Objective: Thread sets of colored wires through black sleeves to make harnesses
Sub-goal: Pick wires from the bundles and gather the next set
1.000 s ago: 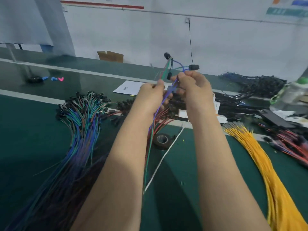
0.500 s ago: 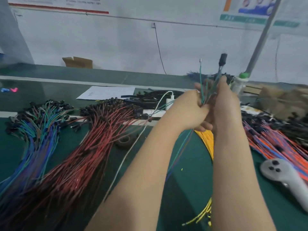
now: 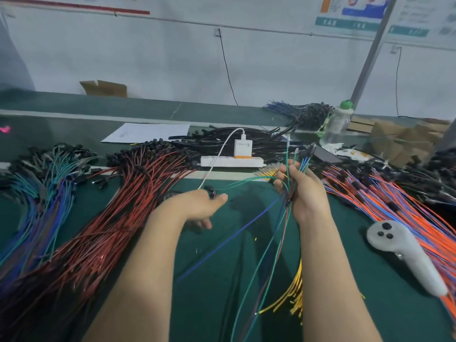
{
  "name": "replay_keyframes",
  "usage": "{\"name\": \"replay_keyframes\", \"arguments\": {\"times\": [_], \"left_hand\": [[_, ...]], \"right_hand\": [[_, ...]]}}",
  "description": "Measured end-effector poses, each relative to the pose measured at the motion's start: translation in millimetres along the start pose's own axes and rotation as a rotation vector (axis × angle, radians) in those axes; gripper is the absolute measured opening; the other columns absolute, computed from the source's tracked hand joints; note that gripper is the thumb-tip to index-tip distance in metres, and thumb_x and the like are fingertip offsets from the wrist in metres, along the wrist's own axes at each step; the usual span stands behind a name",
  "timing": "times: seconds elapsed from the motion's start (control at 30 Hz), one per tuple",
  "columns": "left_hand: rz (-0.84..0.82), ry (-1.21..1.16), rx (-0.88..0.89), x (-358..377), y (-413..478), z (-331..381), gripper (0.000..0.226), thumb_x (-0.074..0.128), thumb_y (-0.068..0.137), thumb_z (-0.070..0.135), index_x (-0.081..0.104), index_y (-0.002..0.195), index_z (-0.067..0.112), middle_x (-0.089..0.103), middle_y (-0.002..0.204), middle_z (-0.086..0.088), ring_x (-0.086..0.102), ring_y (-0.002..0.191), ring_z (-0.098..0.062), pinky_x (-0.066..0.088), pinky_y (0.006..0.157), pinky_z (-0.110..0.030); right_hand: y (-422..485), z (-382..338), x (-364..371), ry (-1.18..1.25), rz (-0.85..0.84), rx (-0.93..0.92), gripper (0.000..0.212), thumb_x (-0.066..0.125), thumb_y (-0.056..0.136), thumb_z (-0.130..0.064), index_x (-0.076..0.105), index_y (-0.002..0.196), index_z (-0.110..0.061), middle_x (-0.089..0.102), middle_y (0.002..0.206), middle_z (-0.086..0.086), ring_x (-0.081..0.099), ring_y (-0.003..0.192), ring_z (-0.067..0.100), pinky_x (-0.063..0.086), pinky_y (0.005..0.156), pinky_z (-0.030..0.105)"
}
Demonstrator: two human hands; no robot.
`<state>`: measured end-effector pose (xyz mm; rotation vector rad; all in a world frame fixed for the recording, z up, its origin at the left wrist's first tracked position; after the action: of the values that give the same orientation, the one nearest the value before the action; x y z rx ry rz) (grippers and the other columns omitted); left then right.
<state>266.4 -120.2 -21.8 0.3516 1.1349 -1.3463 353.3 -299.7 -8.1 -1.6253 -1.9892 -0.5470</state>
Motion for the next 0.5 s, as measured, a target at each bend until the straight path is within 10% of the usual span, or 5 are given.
{"name": "replay_keyframes", "arguments": {"times": [0.13,0.33,0.5], "left_hand": [[0.288,-0.348,0.213,-20,-6,36,0.039,0.032,0.101,0.02,0.059,0.074,0.012,0.047,0.059,0.003,0.042,0.049,-0.012,0.029,0.04,-0.017],[0.568,-0.782,0.669,-61,-47,155,0.028,0.038,0.1,0.015,0.059,0.086,0.003,0.063,0.089,-0.017,0.058,0.08,-0.032,0.048,0.074,-0.034],[0.112,-1.207,0.794,-55,-77,213,0.022,0.032,0.103,0.014,0.05,0.109,0.003,0.062,0.088,-0.012,0.062,0.077,-0.024,0.048,0.069,-0.03]], "right_hand": [[-1,-6,10,0.085,0.011,-0.055,0.021,0.04,0.098,0.004,0.052,0.087,-0.01,0.054,0.068,0.004,0.05,0.051,0.009,0.044,0.044,0.017],[-15,-26,26,0.013,-0.068,-0.093,0.021,0.042,0.097,0.003,0.051,0.083,-0.009,0.059,0.062,0.003,0.051,0.047,0.009,0.043,0.042,0.016],[-39,-66,39,-0.279,-0.051,-0.285,0.034,0.037,0.094,0.003,0.039,0.064,-0.014,0.04,0.033,-0.011,0.037,0.027,0.003,0.027,0.034,0.007]]}}
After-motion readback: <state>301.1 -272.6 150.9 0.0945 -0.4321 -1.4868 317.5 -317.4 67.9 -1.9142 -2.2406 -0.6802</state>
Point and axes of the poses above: each hand's wrist, its own y-axis towards the middle knuckle, its own x-axis out of the palm, z = x × y, the point moved 2 cm from there along y, towards the middle knuckle
